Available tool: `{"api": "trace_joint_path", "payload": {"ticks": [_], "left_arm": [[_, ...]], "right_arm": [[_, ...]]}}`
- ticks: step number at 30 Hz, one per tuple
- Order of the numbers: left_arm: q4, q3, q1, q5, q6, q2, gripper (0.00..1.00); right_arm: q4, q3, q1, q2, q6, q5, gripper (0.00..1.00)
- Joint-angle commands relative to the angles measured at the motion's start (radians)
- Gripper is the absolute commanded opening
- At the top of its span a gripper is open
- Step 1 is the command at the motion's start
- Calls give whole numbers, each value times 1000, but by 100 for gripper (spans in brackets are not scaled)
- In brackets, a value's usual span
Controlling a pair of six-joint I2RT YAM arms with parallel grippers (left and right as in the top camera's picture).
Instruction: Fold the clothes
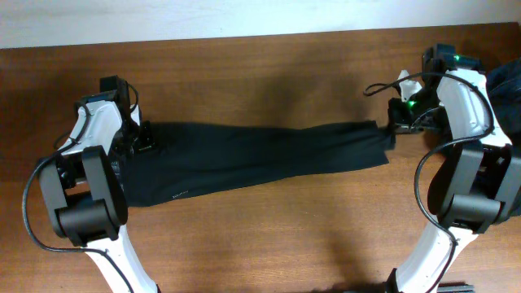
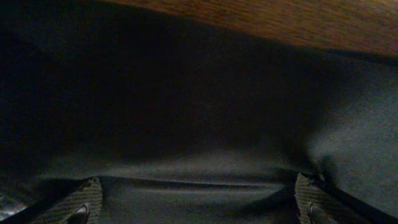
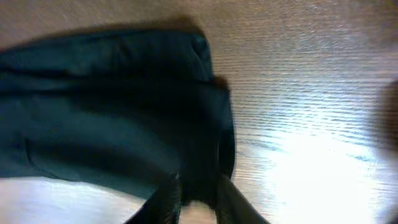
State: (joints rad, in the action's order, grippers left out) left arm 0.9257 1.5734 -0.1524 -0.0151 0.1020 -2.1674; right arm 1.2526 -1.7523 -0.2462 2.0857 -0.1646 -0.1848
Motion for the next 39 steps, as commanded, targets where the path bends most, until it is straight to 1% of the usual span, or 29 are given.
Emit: {"api": "trace_joint_path", "payload": {"ticks": [1, 2, 4, 10, 15, 18, 21, 25, 28, 32, 36, 39], "left_arm": [[-2, -30, -14, -34, -2, -28, 99], [-2, -30, -14, -34, -2, -28, 99], [-2, -30, -14, -34, -2, -28, 99], [-2, -30, -14, -34, -2, -28, 100], [-2, -30, -14, -34, -2, -28, 99], [-2, -30, -14, -34, -2, -28, 100], [-2, -30, -14, -34, -2, -28, 99], [-2, -30, -14, -34, -2, -28, 100], [-2, -30, -14, -34, -2, -28, 100], [-2, -30, -14, -34, -2, -28, 99], [-2, -30, -14, -34, -2, -28, 100], [-2, -30, -14, -34, -2, -28, 100]], "right_arm": [[0, -21, 3, -18, -11, 43, 38], [1, -21, 3, -18, -11, 43, 43], [2, -21, 4, -18, -11, 42, 48], [21, -21, 4, -19, -11, 26, 50], [97, -21, 6, -19, -12, -129, 50], [142, -21, 24, -19, -12, -161, 49], [140, -14, 50, -19, -12, -153, 46], [47, 29, 79, -19, -11, -114, 44], [-62, 105, 90, -19, -10, -114, 43], [-176, 240, 90, -19, 27, -115, 43], [-243, 347, 90, -19, 26, -109, 43], [-285, 391, 87, -19, 27, -53, 44]]}}
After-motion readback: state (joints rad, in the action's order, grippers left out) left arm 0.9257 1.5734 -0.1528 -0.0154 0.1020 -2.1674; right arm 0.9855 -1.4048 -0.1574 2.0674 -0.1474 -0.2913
